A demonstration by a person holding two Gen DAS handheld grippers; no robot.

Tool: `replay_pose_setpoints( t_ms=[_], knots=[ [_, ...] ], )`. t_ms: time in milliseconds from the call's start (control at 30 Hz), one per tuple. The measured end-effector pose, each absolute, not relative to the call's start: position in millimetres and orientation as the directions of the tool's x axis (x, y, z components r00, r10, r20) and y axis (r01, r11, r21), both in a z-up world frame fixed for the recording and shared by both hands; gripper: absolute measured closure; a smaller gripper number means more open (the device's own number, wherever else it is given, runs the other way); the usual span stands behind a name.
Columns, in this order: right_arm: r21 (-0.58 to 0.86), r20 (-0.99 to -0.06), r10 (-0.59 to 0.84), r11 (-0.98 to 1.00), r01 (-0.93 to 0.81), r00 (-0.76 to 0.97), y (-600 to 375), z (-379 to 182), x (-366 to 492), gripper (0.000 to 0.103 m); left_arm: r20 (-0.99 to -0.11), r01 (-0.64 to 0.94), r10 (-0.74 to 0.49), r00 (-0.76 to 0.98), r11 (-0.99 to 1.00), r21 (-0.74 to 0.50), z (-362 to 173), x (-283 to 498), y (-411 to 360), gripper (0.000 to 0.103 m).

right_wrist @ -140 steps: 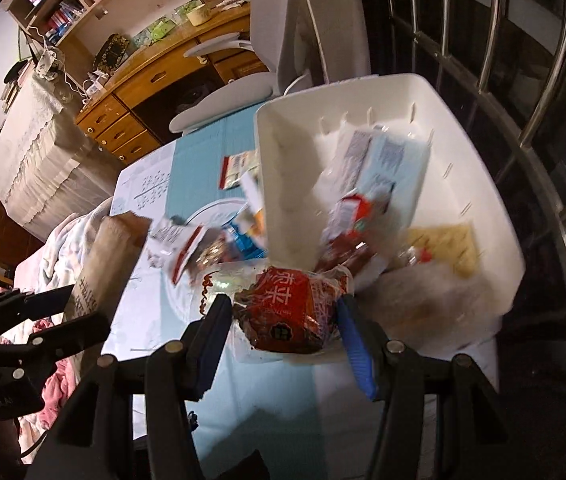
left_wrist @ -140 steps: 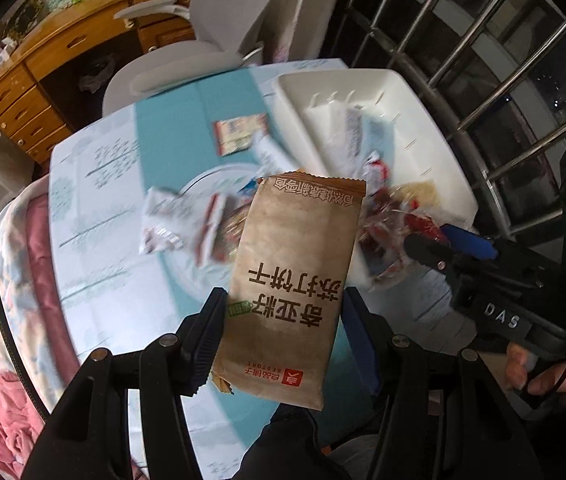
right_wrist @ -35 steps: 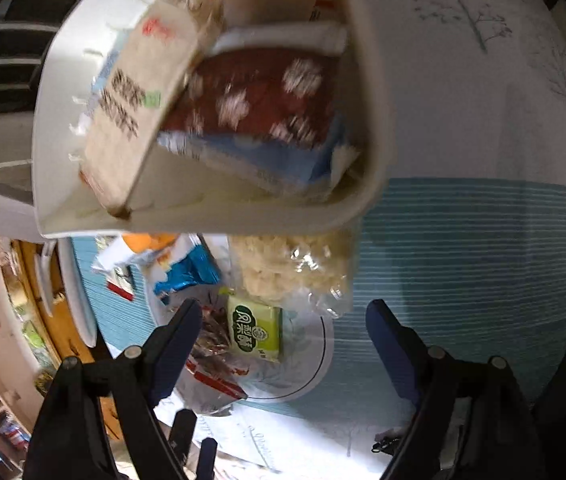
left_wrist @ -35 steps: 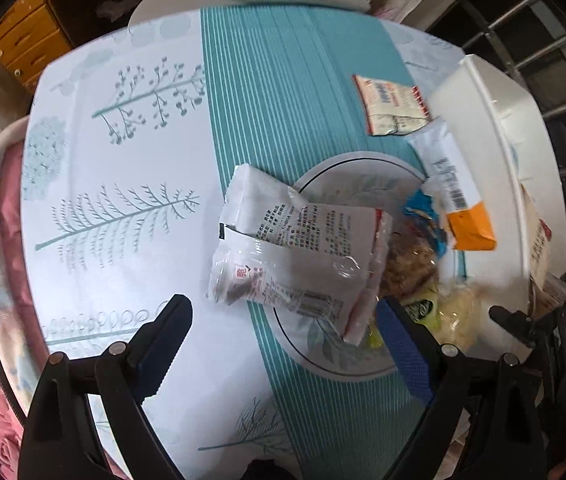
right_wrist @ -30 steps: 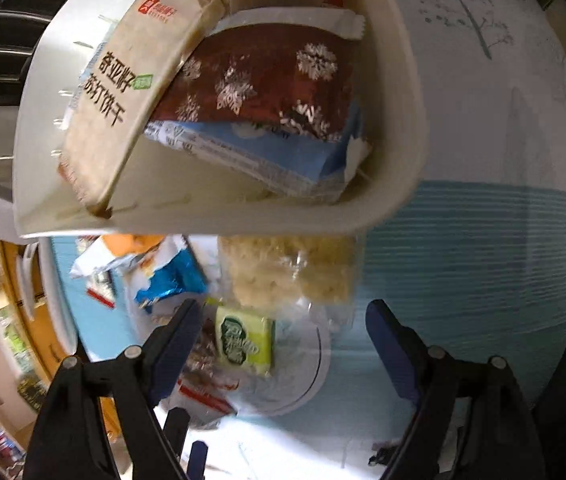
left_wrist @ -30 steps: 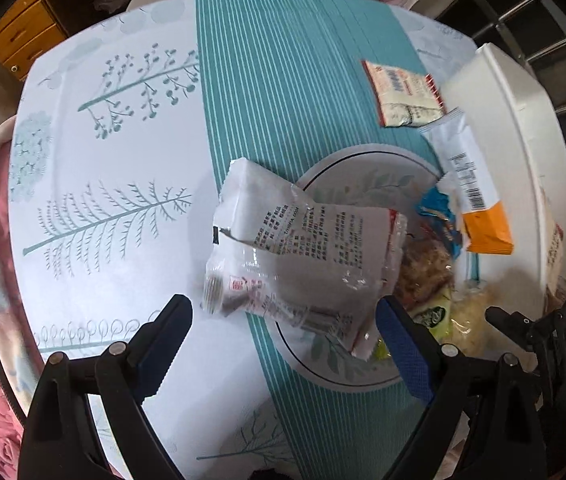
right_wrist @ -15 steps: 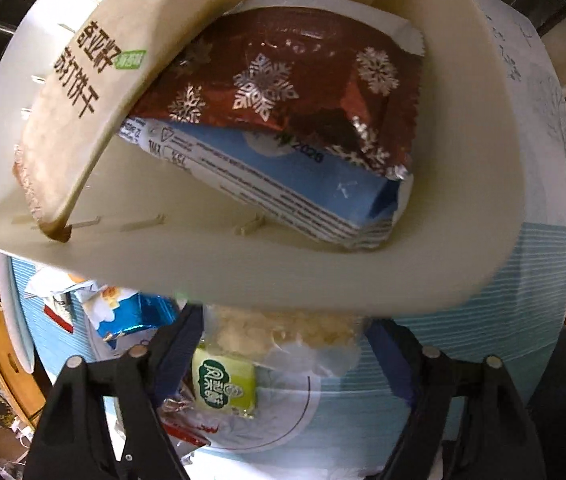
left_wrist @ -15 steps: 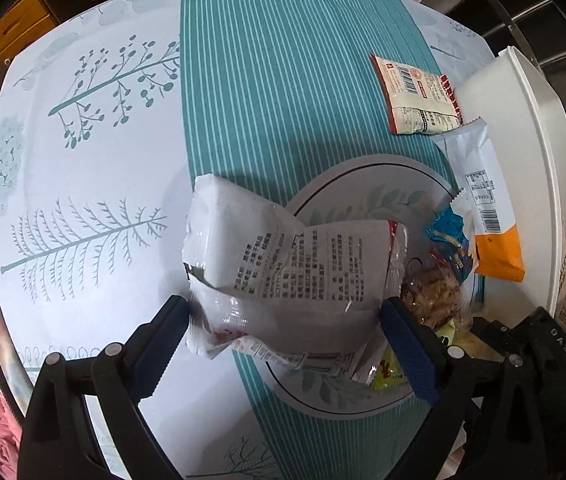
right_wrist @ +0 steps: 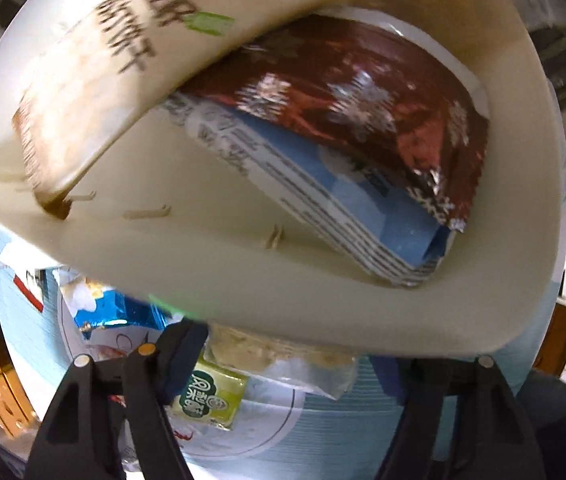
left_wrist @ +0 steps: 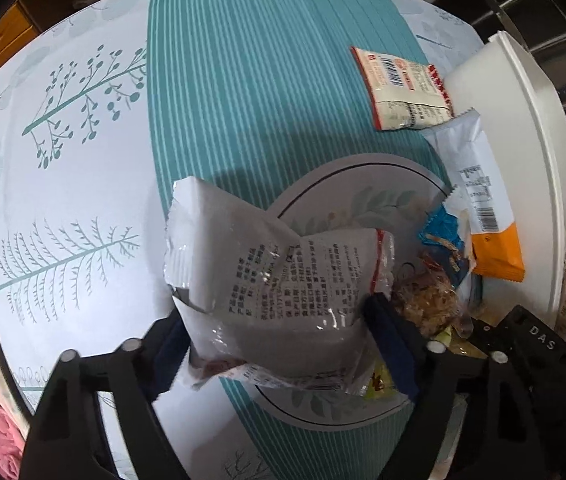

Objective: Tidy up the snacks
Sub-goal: 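Grasp the clear cracker pack with the right gripper while the left grasps the white printed bag, then carry the cracker pack and white bag toward the white tray with both grippers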

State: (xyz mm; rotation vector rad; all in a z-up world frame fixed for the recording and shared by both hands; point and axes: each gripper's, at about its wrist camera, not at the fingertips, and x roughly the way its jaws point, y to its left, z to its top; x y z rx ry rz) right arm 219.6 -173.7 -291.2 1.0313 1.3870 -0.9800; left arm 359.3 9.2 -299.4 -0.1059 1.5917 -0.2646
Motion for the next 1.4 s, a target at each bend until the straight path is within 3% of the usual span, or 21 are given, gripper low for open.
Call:
replay_pose_setpoints(
  t_ms=[333,767,1000,1400],
  knots=[
    [-0.002,-0.994,0.102,0.333,0.943,-0.038,-169.0,-289.6,204.9,0.033,-0.979,0.097,-0.186,-0.079,0.976,-0.193,-295.7,343.5,7.5,0.041],
    [0.075,-0.997,0.022,0.498,0.864,0.074,-130.1,-225.5,178.4,0.033,-0.984,0.149,-0.180,-0.011,0.972,-0.179,-233.1,283.0,23.8,0.042],
    [0.131,-0.980,-0.048,0.586,0.799,0.196,-118.4,-168.0,147.6,0.033,-0.968,0.166,-0.242,0.069,0.959,-0.228,-184.7,232.9,38.7,0.042],
    [0.122,-0.967,-0.082,0.679,0.724,0.240,-116.5,-106.7,123.8,0.033,-0.902,0.198,-0.381,0.203,0.918,-0.343,-94.5,215.5,42.5,0.042]
  ],
)
